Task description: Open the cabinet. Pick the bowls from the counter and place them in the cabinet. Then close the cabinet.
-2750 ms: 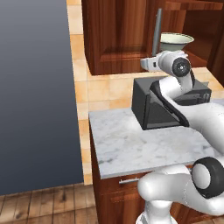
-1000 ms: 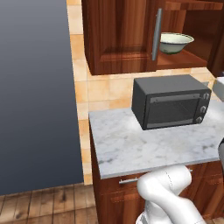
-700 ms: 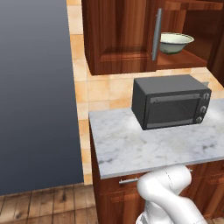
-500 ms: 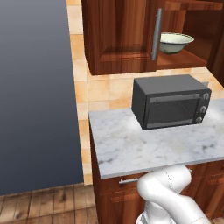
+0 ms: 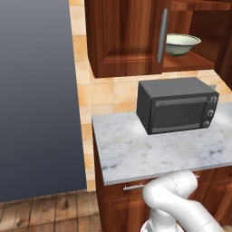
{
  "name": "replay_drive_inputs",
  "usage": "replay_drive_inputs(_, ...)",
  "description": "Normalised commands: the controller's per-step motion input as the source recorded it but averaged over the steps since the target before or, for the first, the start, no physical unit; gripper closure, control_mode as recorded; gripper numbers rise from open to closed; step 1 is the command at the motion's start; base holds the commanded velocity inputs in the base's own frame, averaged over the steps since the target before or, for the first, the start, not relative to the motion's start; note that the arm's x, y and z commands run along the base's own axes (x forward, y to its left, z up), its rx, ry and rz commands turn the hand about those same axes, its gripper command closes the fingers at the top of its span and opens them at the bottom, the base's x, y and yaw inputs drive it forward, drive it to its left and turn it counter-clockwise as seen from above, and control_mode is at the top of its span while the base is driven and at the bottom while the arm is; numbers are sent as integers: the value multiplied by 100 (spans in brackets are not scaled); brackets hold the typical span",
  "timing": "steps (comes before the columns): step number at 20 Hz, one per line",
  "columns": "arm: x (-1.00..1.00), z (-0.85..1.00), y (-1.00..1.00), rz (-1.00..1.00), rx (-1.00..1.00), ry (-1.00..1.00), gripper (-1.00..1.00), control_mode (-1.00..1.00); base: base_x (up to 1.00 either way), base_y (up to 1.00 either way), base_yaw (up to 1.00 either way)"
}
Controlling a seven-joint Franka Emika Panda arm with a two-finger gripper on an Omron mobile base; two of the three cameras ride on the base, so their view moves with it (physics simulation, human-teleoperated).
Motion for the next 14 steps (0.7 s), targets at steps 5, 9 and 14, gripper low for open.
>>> replay_drive_inputs(5, 0, -35, -12, 3, 5, -5, -100, -100, 0, 0, 0)
replay_drive_inputs(9, 23, -3, -53, 7, 13, -2, -100, -100, 0, 0, 0)
replay_drive_inputs(14, 37, 3, -70, 17, 23, 2, -100, -100, 0, 0, 0)
